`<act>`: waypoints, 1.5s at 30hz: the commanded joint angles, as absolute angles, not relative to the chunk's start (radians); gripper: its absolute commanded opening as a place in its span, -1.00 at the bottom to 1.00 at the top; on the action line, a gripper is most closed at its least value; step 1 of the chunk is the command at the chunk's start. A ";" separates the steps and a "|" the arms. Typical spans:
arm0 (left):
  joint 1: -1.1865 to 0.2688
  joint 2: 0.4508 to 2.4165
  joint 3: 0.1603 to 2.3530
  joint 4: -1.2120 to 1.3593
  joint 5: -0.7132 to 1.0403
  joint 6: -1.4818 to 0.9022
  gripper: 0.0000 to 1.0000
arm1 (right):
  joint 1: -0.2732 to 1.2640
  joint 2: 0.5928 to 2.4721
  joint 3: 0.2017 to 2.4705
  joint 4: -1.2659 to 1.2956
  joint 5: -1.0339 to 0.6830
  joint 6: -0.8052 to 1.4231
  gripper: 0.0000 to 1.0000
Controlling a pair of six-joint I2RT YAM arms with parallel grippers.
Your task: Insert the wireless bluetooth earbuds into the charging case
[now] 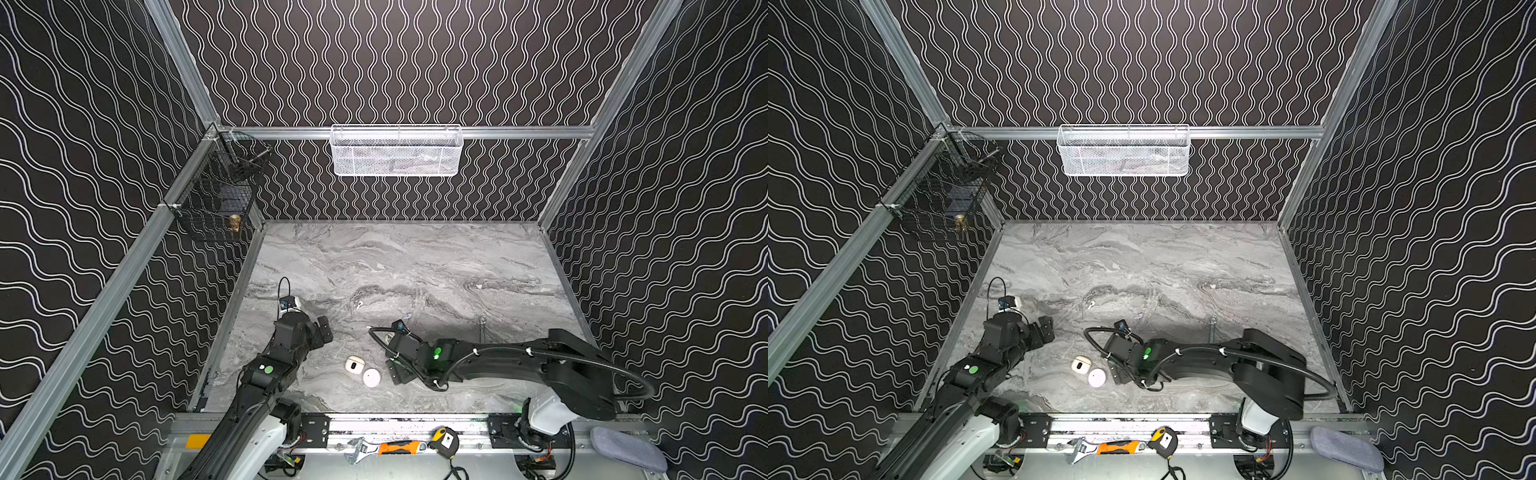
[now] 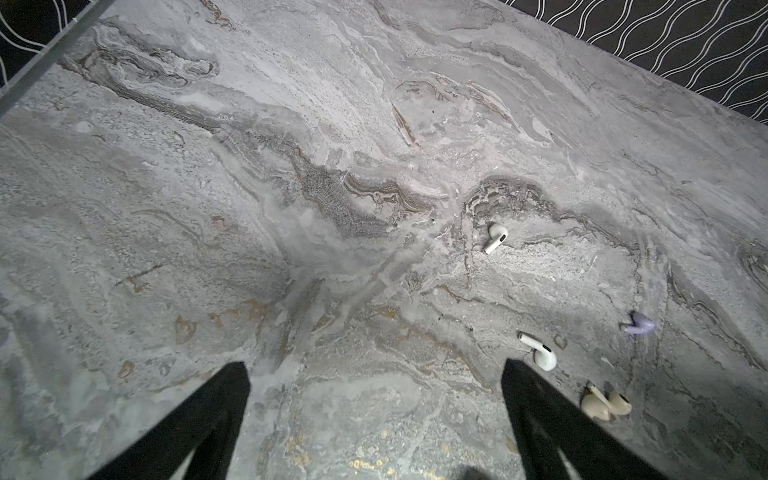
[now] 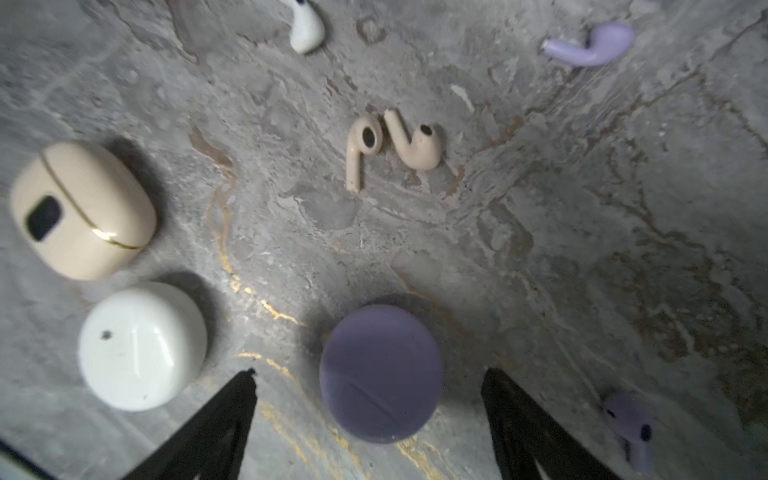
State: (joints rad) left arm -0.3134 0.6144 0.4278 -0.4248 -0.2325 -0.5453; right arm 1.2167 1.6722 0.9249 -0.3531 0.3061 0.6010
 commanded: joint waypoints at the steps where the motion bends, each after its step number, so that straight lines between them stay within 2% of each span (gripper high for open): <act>1: -0.314 0.602 0.433 -0.426 -0.250 -0.546 0.97 | 1.241 1.731 0.971 -0.443 0.382 0.661 0.77; 8: -0.314 0.590 0.430 -0.428 -0.252 -0.548 0.97 | 1.276 1.775 0.982 -0.557 0.468 0.723 0.76; 18: -0.313 0.562 0.424 -0.435 -0.256 -0.552 0.97 | 1.259 1.668 0.872 -0.537 0.491 0.755 0.71; 33: -0.313 0.575 0.426 -0.434 -0.259 -0.552 0.97 | 1.126 1.526 0.747 -0.459 0.420 0.728 0.64; 38: -0.313 0.574 0.426 -0.434 -0.258 -0.552 0.97 | 1.117 1.436 0.776 -0.486 0.422 0.720 0.64; 41: -0.313 0.575 0.427 -0.431 -0.256 -0.550 0.97 | 1.120 1.401 0.794 -0.459 0.380 0.669 0.65; 45: -0.314 0.581 0.427 -0.429 -0.252 -0.548 0.97 | 1.124 1.390 0.802 -0.396 0.322 0.615 0.77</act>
